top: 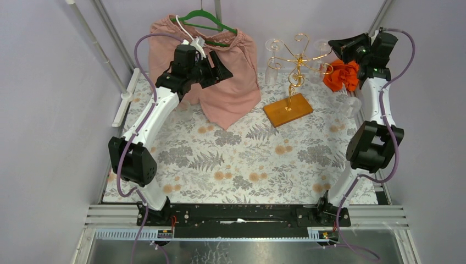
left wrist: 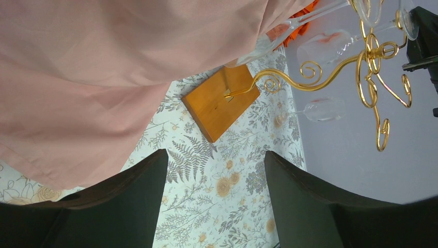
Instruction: Take the wine glass off the wine glass rack
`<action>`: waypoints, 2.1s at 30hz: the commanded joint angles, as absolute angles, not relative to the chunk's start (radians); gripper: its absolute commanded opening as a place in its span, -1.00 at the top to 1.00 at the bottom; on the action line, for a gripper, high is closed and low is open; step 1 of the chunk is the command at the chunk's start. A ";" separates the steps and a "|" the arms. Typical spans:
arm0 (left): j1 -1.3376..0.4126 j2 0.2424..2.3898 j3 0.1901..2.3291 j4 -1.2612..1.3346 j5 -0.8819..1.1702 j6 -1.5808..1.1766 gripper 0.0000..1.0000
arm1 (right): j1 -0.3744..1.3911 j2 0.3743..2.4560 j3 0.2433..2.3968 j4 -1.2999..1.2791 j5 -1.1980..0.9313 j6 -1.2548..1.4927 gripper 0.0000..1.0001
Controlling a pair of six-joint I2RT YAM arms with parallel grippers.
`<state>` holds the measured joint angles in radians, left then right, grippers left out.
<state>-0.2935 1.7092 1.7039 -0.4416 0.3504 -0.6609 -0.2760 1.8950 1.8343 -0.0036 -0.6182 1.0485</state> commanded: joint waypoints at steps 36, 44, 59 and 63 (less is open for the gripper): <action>-0.286 1.706 1.707 -0.407 0.351 -0.666 -0.52 | -0.333 1.641 1.609 0.141 -0.582 1.149 1.00; -0.287 1.708 1.701 -0.406 0.353 -0.667 -0.52 | -0.329 1.633 1.578 0.205 -0.649 1.200 1.00; -0.287 1.697 1.684 -0.399 0.346 -0.663 -0.52 | -0.237 1.782 1.749 0.162 -0.664 1.181 1.00; -0.286 1.697 1.683 -0.399 0.346 -0.663 -0.52 | -0.235 1.811 1.796 0.135 -0.634 1.164 1.00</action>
<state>-0.2935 1.7096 1.6974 -0.4416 0.3515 -0.6636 -0.2359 1.7939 1.7123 0.1154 -0.6312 1.1721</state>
